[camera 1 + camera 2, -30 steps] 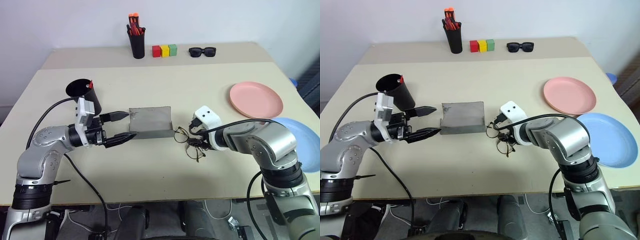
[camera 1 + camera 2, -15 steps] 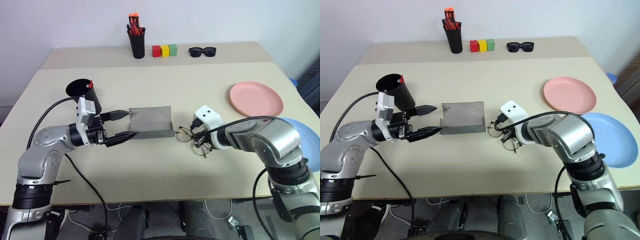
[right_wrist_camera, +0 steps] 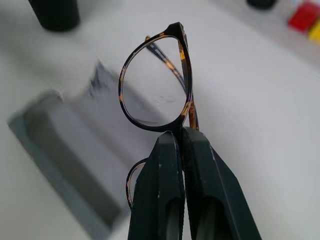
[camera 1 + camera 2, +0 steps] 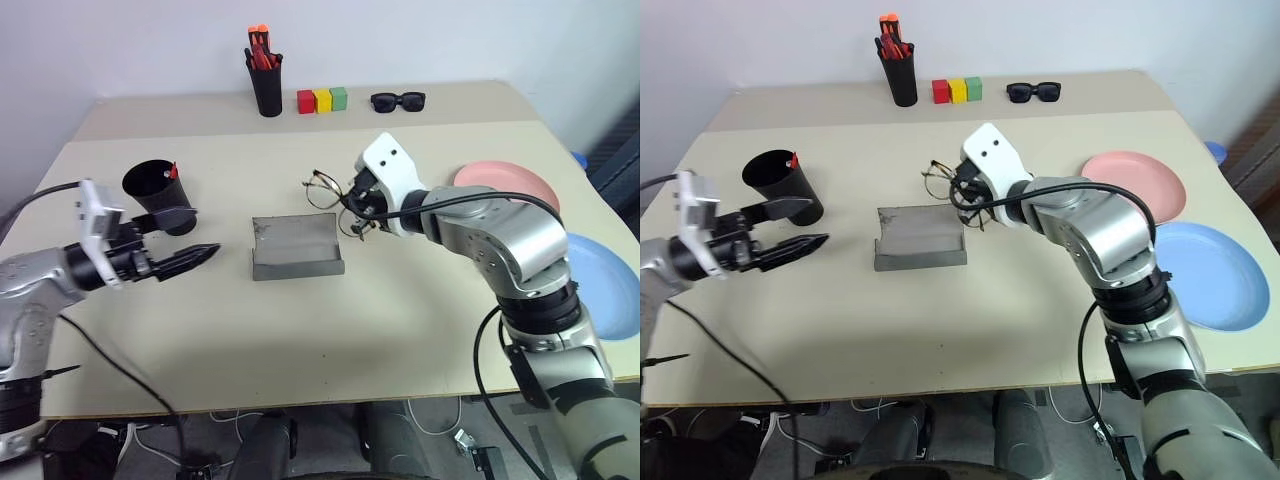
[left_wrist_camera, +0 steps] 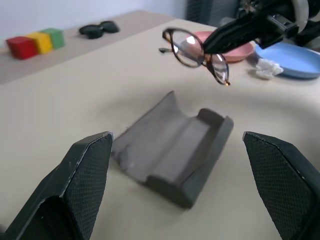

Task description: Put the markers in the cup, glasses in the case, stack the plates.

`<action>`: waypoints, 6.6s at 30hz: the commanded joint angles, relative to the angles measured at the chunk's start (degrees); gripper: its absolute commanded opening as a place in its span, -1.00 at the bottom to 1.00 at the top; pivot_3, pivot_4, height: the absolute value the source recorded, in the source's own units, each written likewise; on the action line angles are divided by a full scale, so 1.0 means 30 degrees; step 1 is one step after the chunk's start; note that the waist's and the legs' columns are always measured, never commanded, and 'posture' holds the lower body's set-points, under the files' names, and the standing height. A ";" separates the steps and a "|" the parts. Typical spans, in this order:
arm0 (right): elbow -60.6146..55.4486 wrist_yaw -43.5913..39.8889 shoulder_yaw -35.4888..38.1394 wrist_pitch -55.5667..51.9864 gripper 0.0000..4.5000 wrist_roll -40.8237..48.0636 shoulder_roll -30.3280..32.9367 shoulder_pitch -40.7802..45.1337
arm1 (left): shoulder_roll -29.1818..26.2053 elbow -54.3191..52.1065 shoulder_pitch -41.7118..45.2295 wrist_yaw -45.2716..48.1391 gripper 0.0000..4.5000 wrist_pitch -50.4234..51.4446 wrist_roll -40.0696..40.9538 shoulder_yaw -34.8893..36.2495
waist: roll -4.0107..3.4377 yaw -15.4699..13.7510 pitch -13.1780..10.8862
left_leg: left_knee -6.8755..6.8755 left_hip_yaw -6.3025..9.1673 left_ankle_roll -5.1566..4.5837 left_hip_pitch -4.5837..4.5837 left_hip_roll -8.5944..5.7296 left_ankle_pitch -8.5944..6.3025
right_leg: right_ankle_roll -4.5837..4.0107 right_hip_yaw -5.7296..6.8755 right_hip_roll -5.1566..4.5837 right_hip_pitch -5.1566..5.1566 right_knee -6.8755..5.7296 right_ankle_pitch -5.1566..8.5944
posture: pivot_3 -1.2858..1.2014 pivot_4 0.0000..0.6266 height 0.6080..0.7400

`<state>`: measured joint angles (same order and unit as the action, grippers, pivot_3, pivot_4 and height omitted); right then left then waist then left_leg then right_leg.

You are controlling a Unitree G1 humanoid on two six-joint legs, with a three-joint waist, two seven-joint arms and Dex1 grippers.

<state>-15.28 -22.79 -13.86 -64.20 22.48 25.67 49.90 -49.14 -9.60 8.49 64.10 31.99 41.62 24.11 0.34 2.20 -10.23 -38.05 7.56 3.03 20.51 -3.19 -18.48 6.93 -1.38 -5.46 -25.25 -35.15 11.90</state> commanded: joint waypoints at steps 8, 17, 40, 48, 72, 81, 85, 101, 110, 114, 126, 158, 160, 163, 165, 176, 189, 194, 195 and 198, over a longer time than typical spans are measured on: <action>0.2088 -0.2668 -0.2112 0.6548 -0.98 -0.1399 -0.2367 -0.2390 | -0.0200 -0.1902 -0.1297 -0.0129 0.92 0.0879 0.1500 0.0878 | -0.0001 0.0074 0.0000 | 0.0008 0.0007 0.0005 -0.0029 0.0005 0.0002 | -0.0003 0.0001 0.0007 0.0010 -0.0021 0.0000 | 0.03 -0.52 1.00; 0.5266 -0.2824 -0.4137 1.1435 -0.98 -0.5863 -0.2884 -0.1681 | -0.0366 -0.1889 -0.1735 0.0038 0.92 0.1185 0.1763 0.0961 | -0.0020 0.0132 -0.0012 | 0.0007 -0.0006 0.0014 -0.0026 0.0011 0.0008 | -0.0019 -0.0010 0.0021 -0.0017 -0.0036 -0.0009 | 0.03 -0.52 1.00; 0.9529 -0.3915 -0.3707 1.9055 -0.98 -0.9929 -0.3190 0.0171 | -0.0014 -0.2200 -0.1874 -0.0330 0.92 0.0475 0.1506 0.0466 | -0.0025 0.0139 -0.0014 | 0.0014 -0.0009 0.0018 -0.0015 0.0008 0.0009 | -0.0021 -0.0012 0.0019 -0.0029 -0.0031 -0.0010 | 0.03 -0.52 1.00; 1.0112 -0.5426 -0.4249 2.1131 -0.98 -1.0596 -0.3235 -0.0937 | 0.0290 -0.2425 -0.1902 -0.0585 0.92 0.0335 0.1333 0.0195 | -0.0023 0.0132 -0.0014 | 0.0015 -0.0007 0.0021 -0.0014 0.0008 0.0010 | -0.0022 -0.0014 0.0019 -0.0029 -0.0030 -0.0010 | 0.03 -0.52 1.00; 0.9105 -0.8667 -0.3909 1.9634 -0.98 -1.0987 -0.2679 -0.2031 | 0.0455 -0.2415 -0.1635 -0.0972 0.92 0.0066 0.1218 -0.0124 | -0.0024 0.0118 -0.0014 | 0.0014 -0.0004 0.0024 -0.0021 0.0008 0.0012 | -0.0022 -0.0014 0.0020 -0.0023 -0.0033 -0.0010 | 0.03 -0.52 1.00; 0.9098 -0.8694 -0.3884 1.9627 -0.98 -1.1010 -0.2695 -0.2039 | 0.0455 -0.2415 -0.1635 -0.0972 0.92 0.0065 0.1218 -0.0124 | -0.0023 0.0119 -0.0014 | 0.0014 -0.0004 0.0024 -0.0021 0.0008 0.0012 | -0.0023 -0.0013 0.0020 -0.0023 -0.0033 -0.0010 | 0.03 -0.52 1.00; 0.9098 -0.8696 -0.3883 1.9627 -0.98 -1.1012 -0.2696 -0.2039 | 0.0455 -0.2415 -0.1635 -0.0973 0.92 0.0065 0.1218 -0.0124 | -0.0023 0.0118 -0.0014 | 0.0014 -0.0004 0.0024 -0.0021 0.0008 0.0012 | -0.0023 -0.0014 0.0020 -0.0023 -0.0032 -0.0010 | 0.03 -0.52 1.00; 0.9097 -0.8698 -0.3881 1.9627 -0.98 -1.1014 -0.2697 -0.2040 | 0.0455 -0.2415 -0.1635 -0.0972 0.92 0.0065 0.1218 -0.0124 | -0.0023 0.0119 -0.0014 | 0.0014 -0.0005 0.0024 -0.0021 0.0008 0.0012 | -0.0023 -0.0014 0.0020 -0.0022 -0.0032 -0.0010 | 0.03 -0.52 1.00; 0.9097 -0.8698 -0.3881 1.9627 -0.98 -1.1014 -0.2698 -0.2040 | 0.0455 -0.2415 -0.1635 -0.0972 0.92 0.0066 0.1218 -0.0124 | -0.0023 0.0118 -0.0014 | 0.0014 -0.0004 0.0025 -0.0021 0.0008 0.0012 | -0.0022 -0.0013 0.0020 -0.0023 -0.0033 -0.0010 | 0.03 -0.52 1.00; 0.9097 -0.8698 -0.3881 1.9627 -0.98 -1.1014 -0.2698 -0.2040 | 0.0455 -0.2415 -0.1635 -0.0972 0.92 0.0066 0.1217 -0.0124 | -0.0024 0.0118 -0.0014 | 0.0014 -0.0004 0.0025 -0.0022 0.0008 0.0012 | -0.0023 -0.0013 0.0020 -0.0022 -0.0032 -0.0010 | 0.03 -0.52 1.00; 1.1735 -0.7264 -0.2602 1.6801 -0.98 -1.1228 -0.3071 0.0392 | 0.0814 -0.2483 -0.1190 -0.1165 0.92 -0.0113 0.1010 -0.0751 | -0.0023 0.0118 -0.0014 | 0.0014 -0.0011 0.0038 -0.0024 0.0007 0.0020 | -0.0034 -0.0018 0.0019 -0.0022 -0.0036 -0.0021 | 0.03 -0.52 1.00; 0.7851 -1.3152 -0.5109 1.8331 -0.98 -1.2405 -0.0179 -0.0184 | 0.0835 -0.2568 -0.1235 -0.1162 0.92 -0.0026 0.1106 -0.0709 | -0.0024 0.0104 -0.0015 | 0.0018 0.0000 0.0049 -0.0016 0.0012 0.0026 | -0.0049 -0.0014 0.0032 -0.0026 -0.0027 -0.0031 | 0.03 -0.52 1.00; 0.7485 -1.3469 -0.5202 1.8272 -0.98 -1.2629 -0.0010 -0.0207 | 0.0860 -0.2629 -0.1328 -0.1163 0.92 -0.0071 0.1083 -0.0704 | -0.0024 0.0103 -0.0014 | 0.0018 0.0001 0.0049 -0.0017 0.0012 0.0026 | -0.0050 -0.0014 0.0031 -0.0026 -0.0027 -0.0031 | 0.03 -0.52 1.00; 0.7374 -1.3437 -0.5242 1.8546 -0.98 -1.2954 0.0018 -0.0155 | 0.0912 -0.2670 -0.1334 -0.1202 0.92 -0.0098 0.1079 -0.0749 | -0.0024 0.0125 -0.0015 | 0.0018 0.0000 0.0049 -0.0020 0.0013 0.0026 | -0.0050 -0.0014 0.0032 -0.0026 -0.0029 -0.0031 | 0.03 -0.52 1.00; 0.7889 -1.2952 -0.5409 1.9202 -0.98 -1.3409 -0.0175 0.0052 | 0.0984 -0.2646 -0.1222 -0.1252 0.92 -0.0111 0.1070 -0.0860 | -0.0024 0.0120 -0.0015 | 0.0019 -0.0002 0.0049 -0.0021 0.0014 0.0026 | -0.0050 -0.0014 0.0033 -0.0028 -0.0030 -0.0031 | 0.03 -0.52 1.00; 0.8757 -1.2295 -0.5325 1.9369 0.30 -1.3993 -0.0481 -0.0006 | 0.1037 -0.2275 -0.0720 -0.1170 0.92 -0.0138 0.0954 -0.1235 | -0.0021 0.0105 -0.0013 | 0.0018 -0.0001 0.0051 -0.0020 0.0013 0.0027 | -0.0051 -0.0015 0.0031 -0.0027 -0.0030 -0.0031 | 0.03 -0.52 1.00; 0.8099 -1.0225 -0.1765 1.5416 0.74 -1.1809 -0.1034 -0.0285 | 0.1000 -0.0953 0.0747 -0.0548 0.92 -0.0368 0.0591 -0.2261 | -0.0021 0.0096 -0.0013 | 0.0018 0.0001 0.0052 -0.0015 0.0013 0.0028 | -0.0051 -0.0014 0.0031 -0.0027 -0.0029 -0.0031 | 0.03 -0.52 1.00; 0.7447 -0.9672 -0.0998 1.4131 0.74 -1.0863 -0.1372 -0.0496 | 0.1035 -0.0712 0.1072 -0.0396 0.92 -0.0403 0.0483 -0.2529 | -0.0024 0.0119 -0.0014 | 0.0019 -0.0001 0.0052 -0.0013 0.0013 0.0028 | -0.0051 -0.0015 0.0032 -0.0034 -0.0031 -0.0031 | 0.03 -0.52 1.00; 0.7340 -0.9617 -0.0920 1.3969 0.74 -1.0733 -0.1371 -0.0542 | 0.1037 -0.0689 0.1134 -0.0375 0.92 -0.0373 0.0483 -0.2536 | -0.0023 0.0108 -0.0014 | 0.0018 0.0000 0.0052 -0.0013 0.0014 0.0028 | -0.0051 -0.0015 0.0032 -0.0034 -0.0031 -0.0031 | 0.03 -0.52 1.00; 0.6931 -0.9450 -0.0401 1.3272 0.74 -0.9958 -0.1449 -0.0753 | 0.1016 -0.0652 0.1182 -0.0318 0.92 -0.0373 0.0419 -0.2524 | -0.0023 0.0104 -0.0014 | 0.0018 0.0000 0.0052 -0.0011 0.0013 0.0028 | -0.0050 -0.0015 0.0030 -0.0033 -0.0029 -0.0031 | 0.03 -0.52 1.00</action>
<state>8.45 -51.82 -17.28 -23.43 -9.43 21.50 47.67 -45.94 -11.34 11.45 62.63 31.93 42.98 16.17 0.27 2.51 -10.28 -38.00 7.55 3.19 20.48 -3.16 -18.39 6.78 -1.43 -5.37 -25.34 -35.24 11.81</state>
